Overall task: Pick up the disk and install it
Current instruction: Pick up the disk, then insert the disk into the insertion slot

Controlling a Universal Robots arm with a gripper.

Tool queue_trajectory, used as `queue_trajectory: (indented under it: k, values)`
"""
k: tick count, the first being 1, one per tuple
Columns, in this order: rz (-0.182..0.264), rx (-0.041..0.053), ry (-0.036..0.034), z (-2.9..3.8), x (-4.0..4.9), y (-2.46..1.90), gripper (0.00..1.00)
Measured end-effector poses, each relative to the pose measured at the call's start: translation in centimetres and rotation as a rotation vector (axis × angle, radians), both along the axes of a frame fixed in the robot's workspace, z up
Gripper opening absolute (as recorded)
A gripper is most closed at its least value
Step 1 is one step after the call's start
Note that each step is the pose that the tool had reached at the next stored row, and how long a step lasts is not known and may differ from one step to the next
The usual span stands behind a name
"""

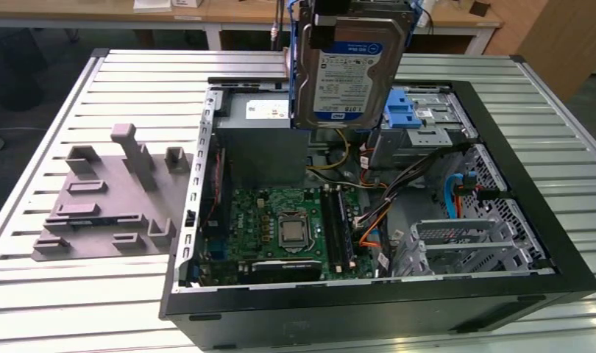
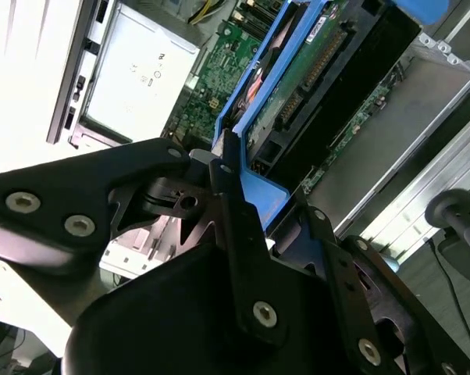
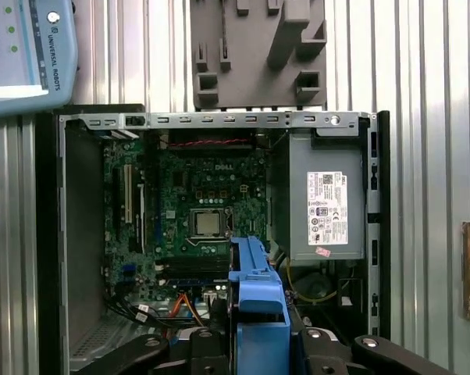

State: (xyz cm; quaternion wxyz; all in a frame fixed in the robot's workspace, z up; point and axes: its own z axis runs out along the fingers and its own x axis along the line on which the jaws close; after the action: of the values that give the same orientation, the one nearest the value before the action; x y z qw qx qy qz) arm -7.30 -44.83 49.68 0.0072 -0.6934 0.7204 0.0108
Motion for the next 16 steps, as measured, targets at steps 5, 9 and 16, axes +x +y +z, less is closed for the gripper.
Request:
queue_trajectory:
  k: [5, 9, 16]
  values:
    - [0.000, 0.0001, 0.0000, 0.00, 0.04, -0.01, 0.36]
    - [0.000, 0.0001, -0.0001, -0.01, 0.04, -0.01, 0.36]
    - [0.000, 0.0001, 0.0000, -0.01, 0.07, -0.39, 0.36]
